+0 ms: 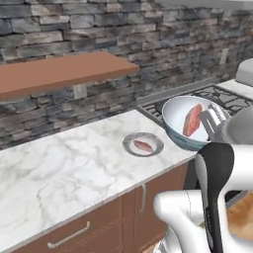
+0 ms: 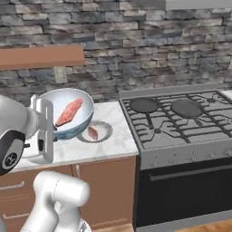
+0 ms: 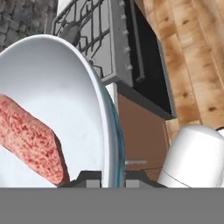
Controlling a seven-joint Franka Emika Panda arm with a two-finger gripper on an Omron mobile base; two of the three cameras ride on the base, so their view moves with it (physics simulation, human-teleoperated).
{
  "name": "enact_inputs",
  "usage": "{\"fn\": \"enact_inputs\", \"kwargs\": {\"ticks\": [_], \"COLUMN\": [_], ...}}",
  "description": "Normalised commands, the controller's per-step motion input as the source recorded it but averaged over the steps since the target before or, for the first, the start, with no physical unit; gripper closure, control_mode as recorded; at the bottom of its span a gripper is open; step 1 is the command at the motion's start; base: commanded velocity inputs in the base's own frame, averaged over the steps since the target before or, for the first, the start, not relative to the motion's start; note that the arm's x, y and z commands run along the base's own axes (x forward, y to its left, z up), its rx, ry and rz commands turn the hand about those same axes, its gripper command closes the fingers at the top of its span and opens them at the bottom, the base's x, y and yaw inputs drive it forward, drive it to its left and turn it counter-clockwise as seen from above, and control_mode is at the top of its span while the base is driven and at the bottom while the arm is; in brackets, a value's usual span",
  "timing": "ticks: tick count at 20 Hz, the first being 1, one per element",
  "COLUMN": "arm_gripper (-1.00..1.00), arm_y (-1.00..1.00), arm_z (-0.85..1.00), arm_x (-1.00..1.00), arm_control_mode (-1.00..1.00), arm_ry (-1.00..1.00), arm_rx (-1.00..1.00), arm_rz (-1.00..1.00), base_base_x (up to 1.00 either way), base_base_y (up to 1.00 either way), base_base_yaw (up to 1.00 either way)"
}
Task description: Place one of the steaks on the plate and the other in the bowl. Then place the bowl in the fridge.
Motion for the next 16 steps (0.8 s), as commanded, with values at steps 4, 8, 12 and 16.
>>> {"fn": "enact_inputs", "kwargs": {"ticks": [4, 8, 12, 16], "arm_gripper": [1.00, 1.00, 1.00, 1.00], "arm_y": [0.00, 0.00, 0.00, 0.00], "arm_z": [0.00, 0.00, 0.00, 0.00], "arm_x": [0.00, 0.00, 0.00, 0.00], "arm_control_mode": [1.00, 1.00, 1.00, 1.00], "arm_ry": [0.00, 0.00, 0.00, 0.00], "arm_rx": [0.00, 0.00, 0.00, 0.00], "arm_rz": [0.00, 0.00, 0.00, 0.00], "base_base_x": [-0.74, 0.00, 0.00, 0.00], "base_base_y": [0.36, -0.05, 0.00, -0.05], "base_base_yaw": [-0.75, -0.97, -1.00, -0.98]}}
